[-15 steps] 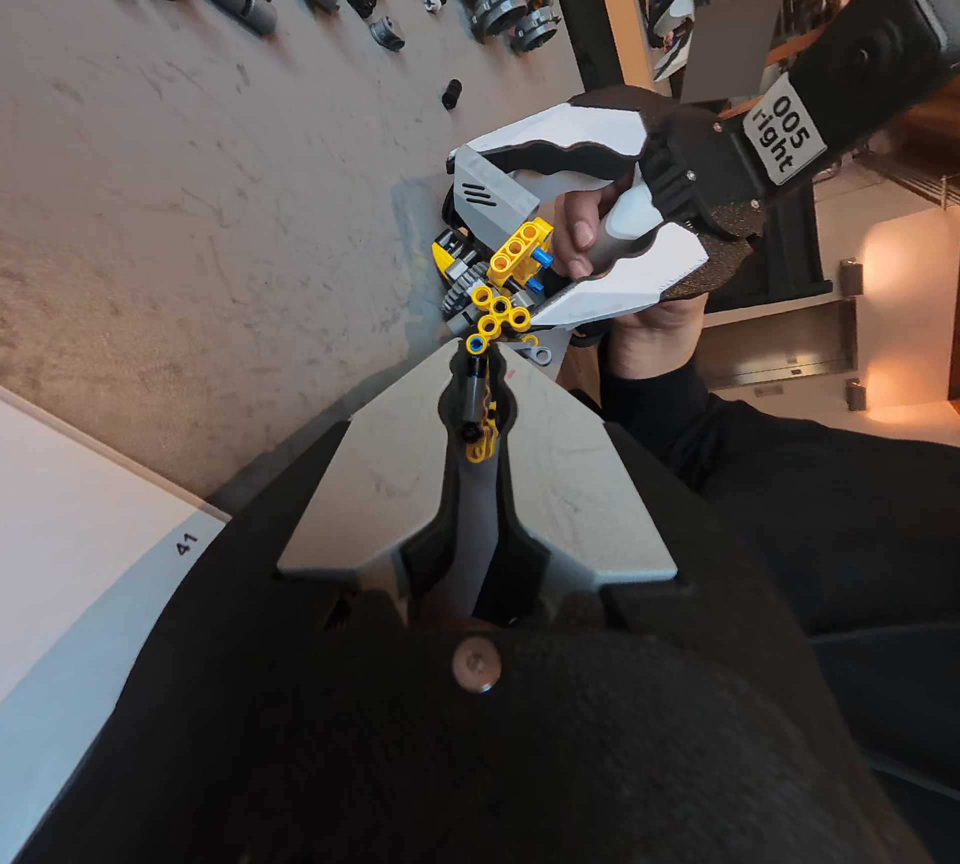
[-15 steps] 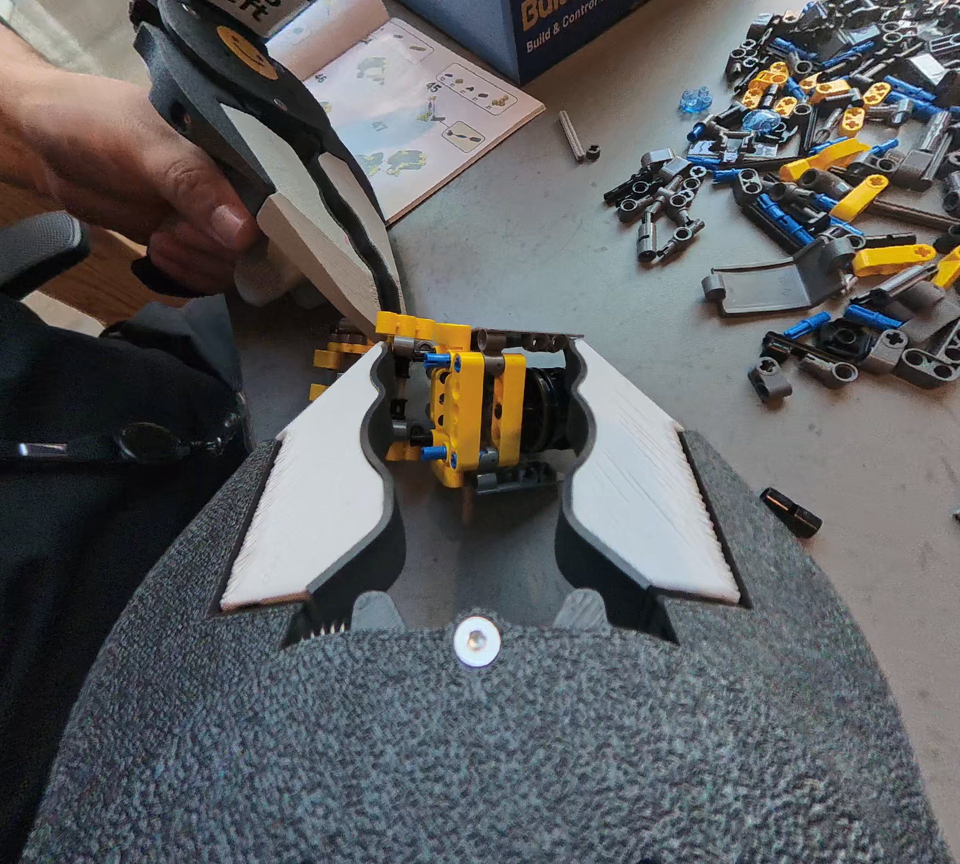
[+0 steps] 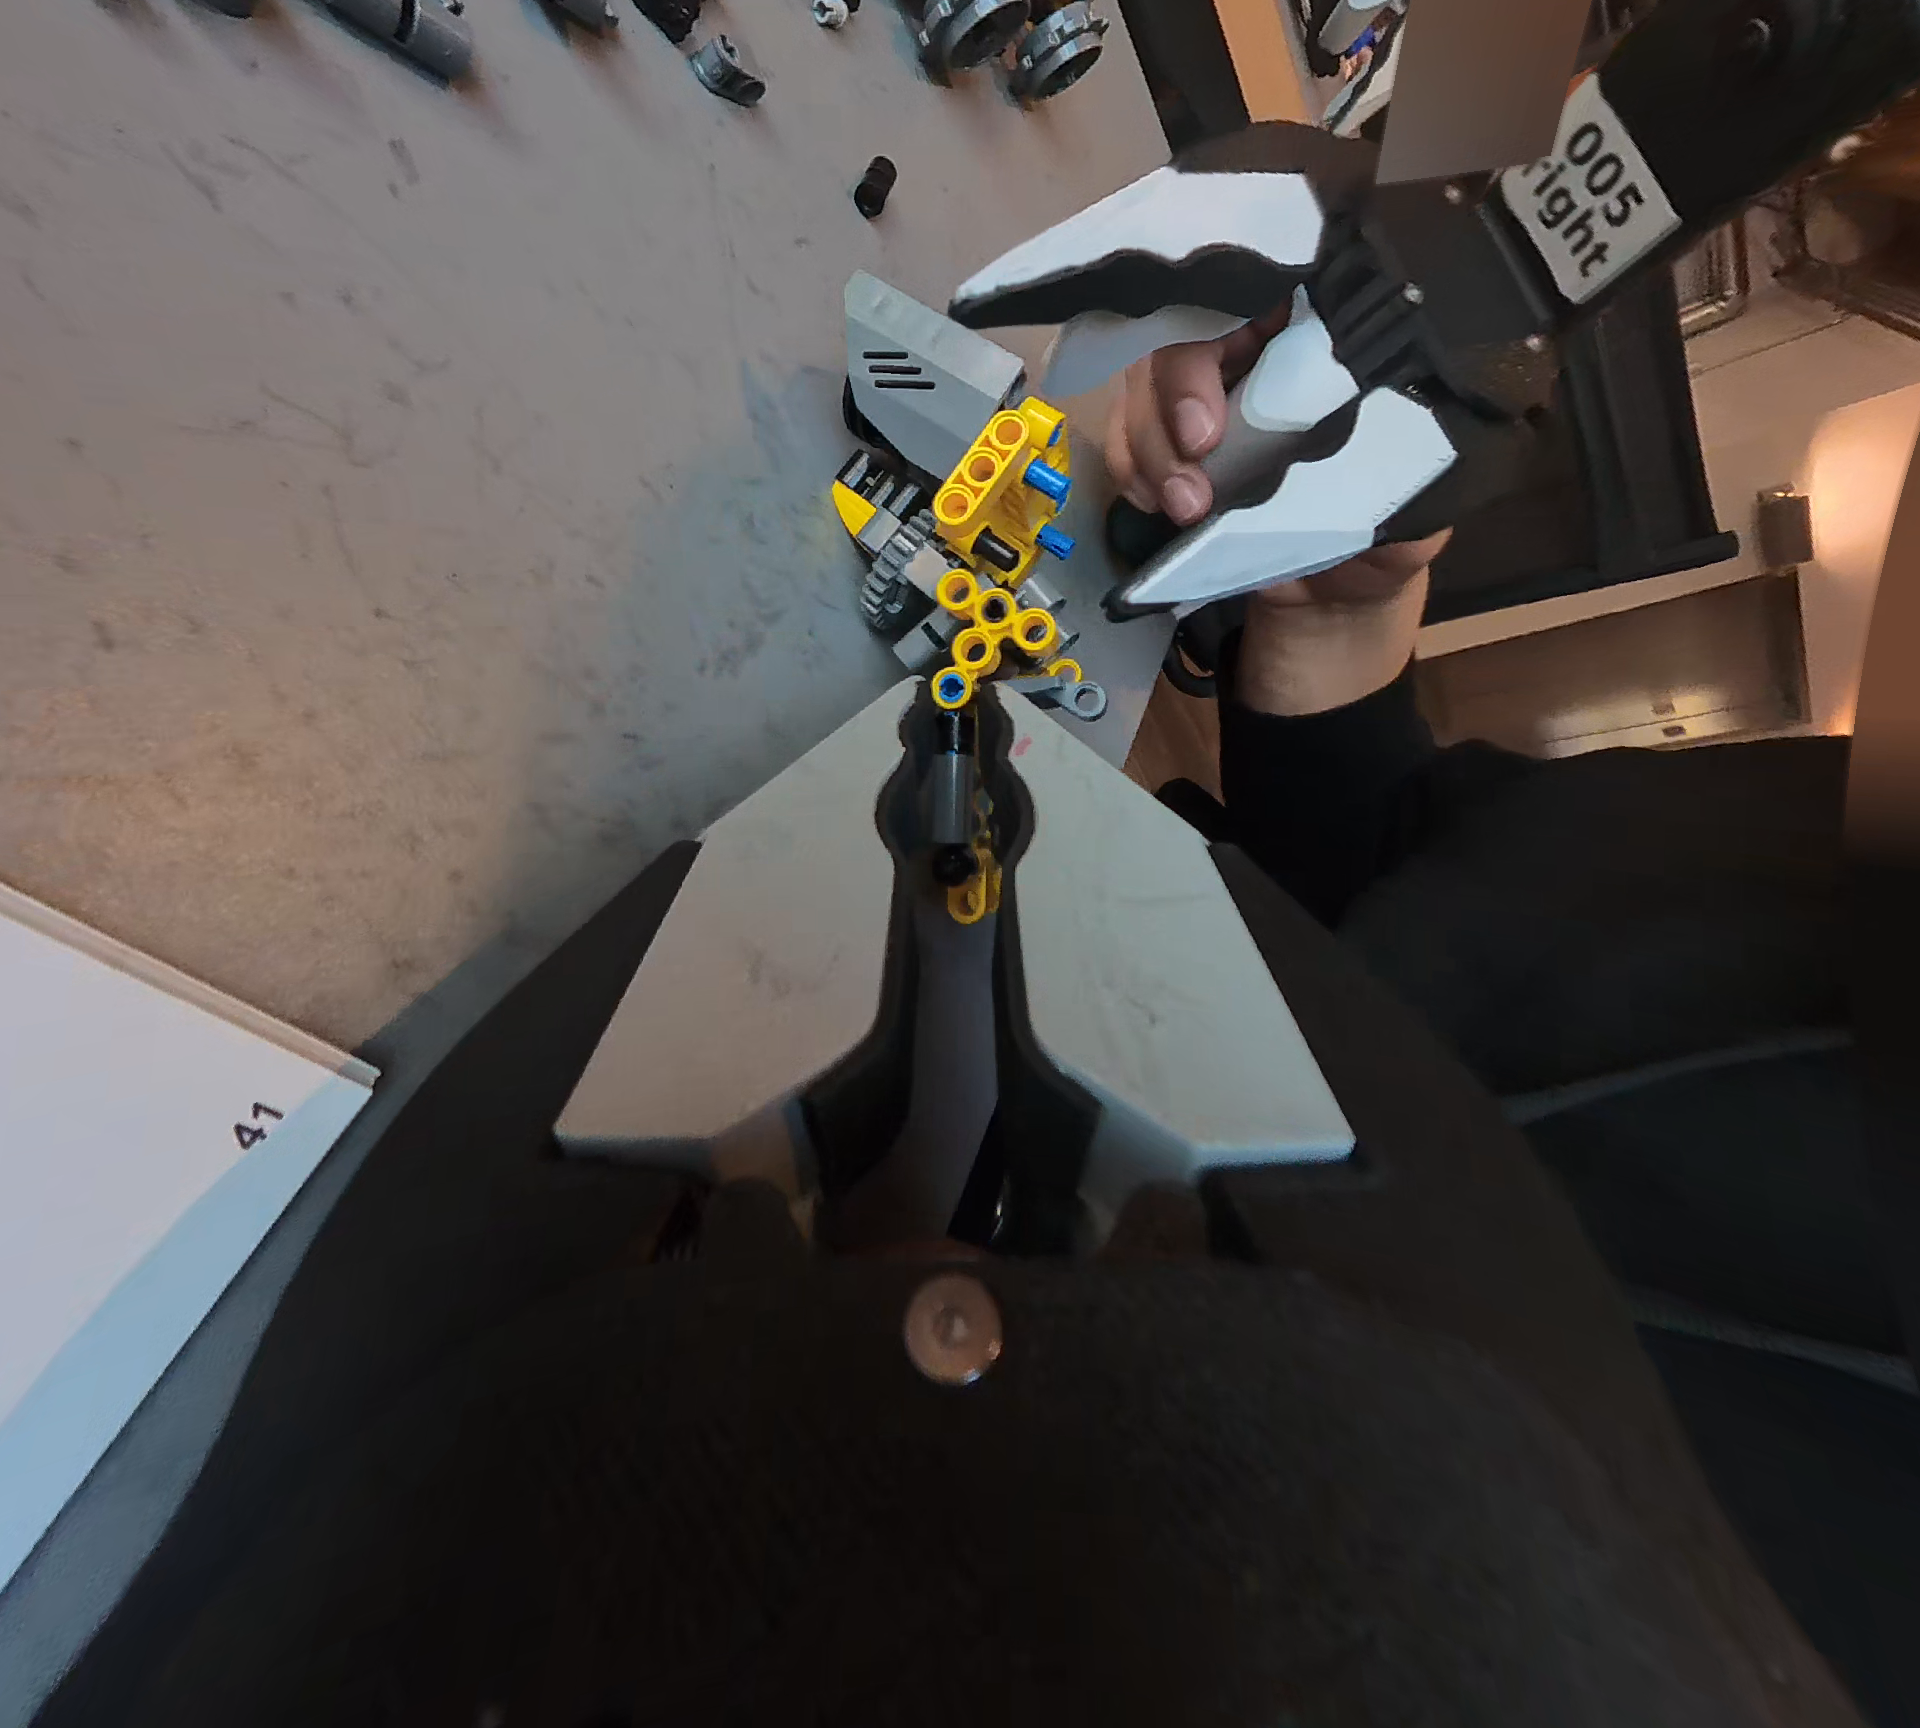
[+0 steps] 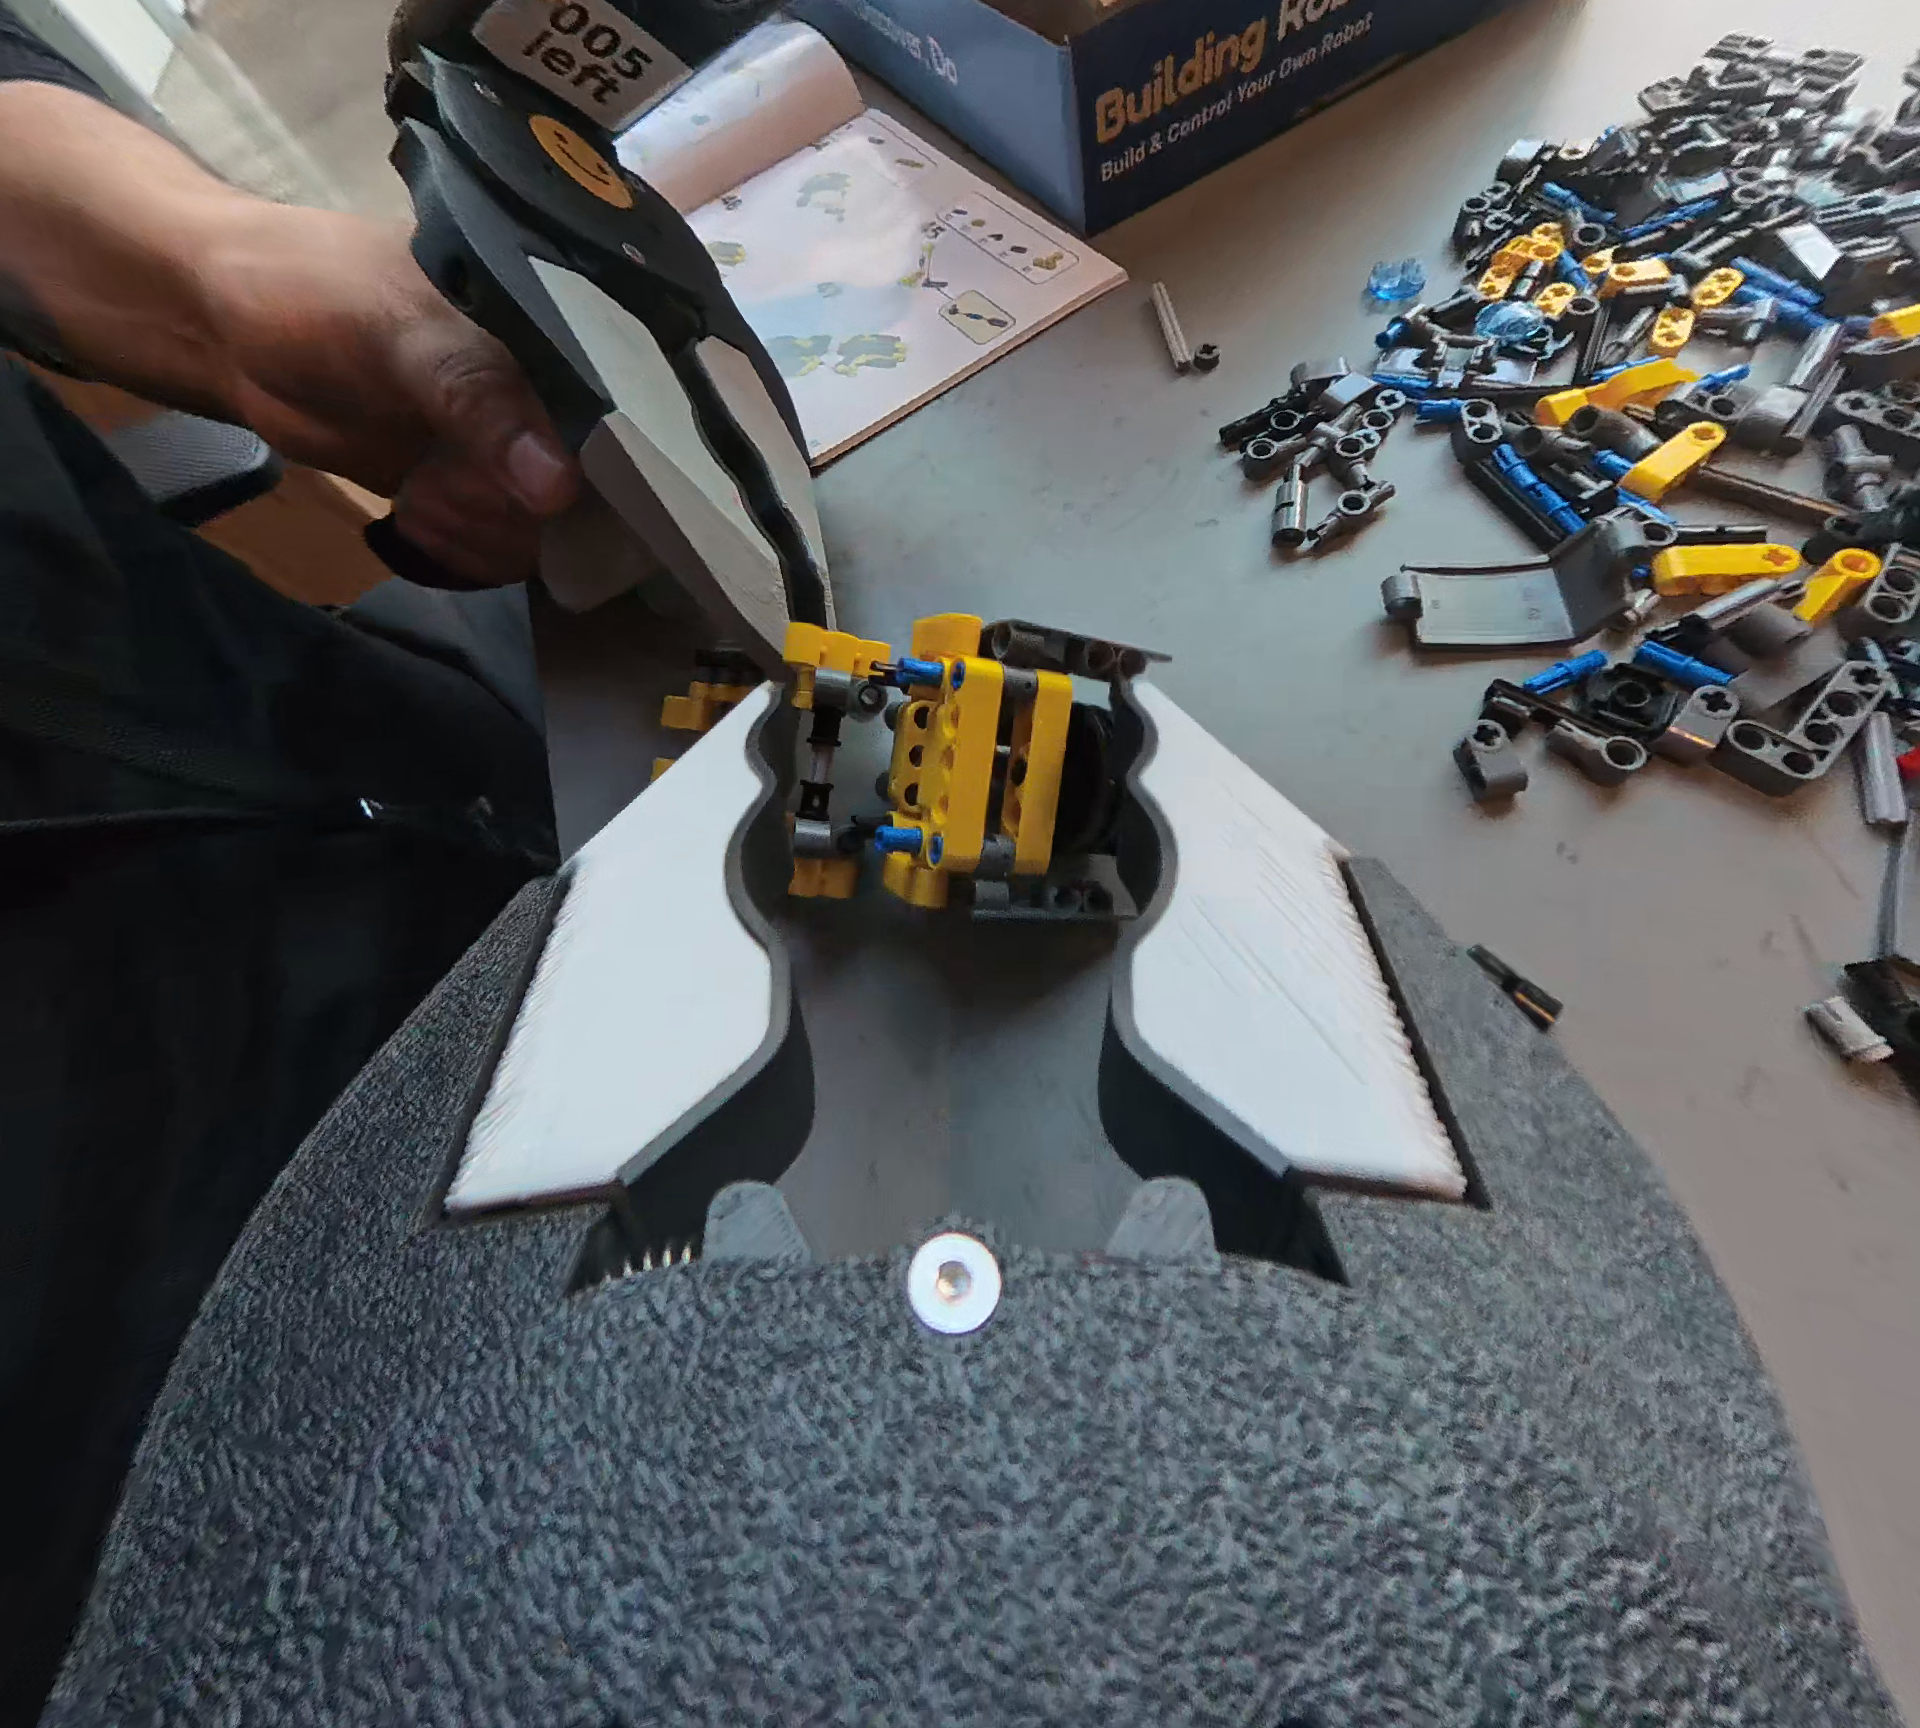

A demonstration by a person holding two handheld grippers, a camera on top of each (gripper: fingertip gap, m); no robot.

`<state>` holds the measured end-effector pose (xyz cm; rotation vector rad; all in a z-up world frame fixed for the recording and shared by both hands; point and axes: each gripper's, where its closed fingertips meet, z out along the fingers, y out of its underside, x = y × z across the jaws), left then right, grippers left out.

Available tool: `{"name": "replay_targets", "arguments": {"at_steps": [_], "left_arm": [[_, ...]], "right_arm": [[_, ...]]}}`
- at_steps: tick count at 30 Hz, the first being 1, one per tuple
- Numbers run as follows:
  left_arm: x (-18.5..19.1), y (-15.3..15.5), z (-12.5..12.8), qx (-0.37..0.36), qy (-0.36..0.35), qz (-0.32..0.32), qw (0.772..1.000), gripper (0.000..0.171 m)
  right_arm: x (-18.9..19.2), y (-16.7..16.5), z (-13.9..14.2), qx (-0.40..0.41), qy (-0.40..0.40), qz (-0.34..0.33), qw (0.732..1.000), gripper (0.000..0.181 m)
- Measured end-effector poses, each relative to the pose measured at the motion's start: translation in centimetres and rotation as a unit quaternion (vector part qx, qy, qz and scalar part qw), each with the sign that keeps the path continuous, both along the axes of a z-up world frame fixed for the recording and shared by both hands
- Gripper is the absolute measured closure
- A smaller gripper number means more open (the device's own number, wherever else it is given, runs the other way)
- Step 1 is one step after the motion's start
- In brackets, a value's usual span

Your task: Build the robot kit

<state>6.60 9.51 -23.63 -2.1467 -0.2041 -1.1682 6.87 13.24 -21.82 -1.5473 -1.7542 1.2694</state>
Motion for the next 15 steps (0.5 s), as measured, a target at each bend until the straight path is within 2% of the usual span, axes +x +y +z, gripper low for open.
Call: {"name": "replay_targets", "arguments": {"at_steps": [2,7,11,15], "left_arm": [[-0.2,0.1,0.0,0.0,0.001,0.007,1.0,0.166],[-0.7,0.0,0.0,-0.004,-0.013,0.024,1.0,0.167],[-0.5,-0.5,0.1,-0.014,-0.04,0.02,0.999,0.167],[0.2,-1.0,0.4,0.001,-0.024,-0.012,1.0,0.167]], "right_arm": [[0.2,0.3,-0.2,-0.013,-0.006,0.0,1.0,0.123],[1.1,-0.5,2.1,-0.021,0.025,-0.002,0.999,0.125],[1.2,-2.1,1.4,0.067,0.033,-0.014,0.997,0.161],[1.0,-3.8,-0.6,0.127,-0.011,-0.003,0.992,0.162]]}}
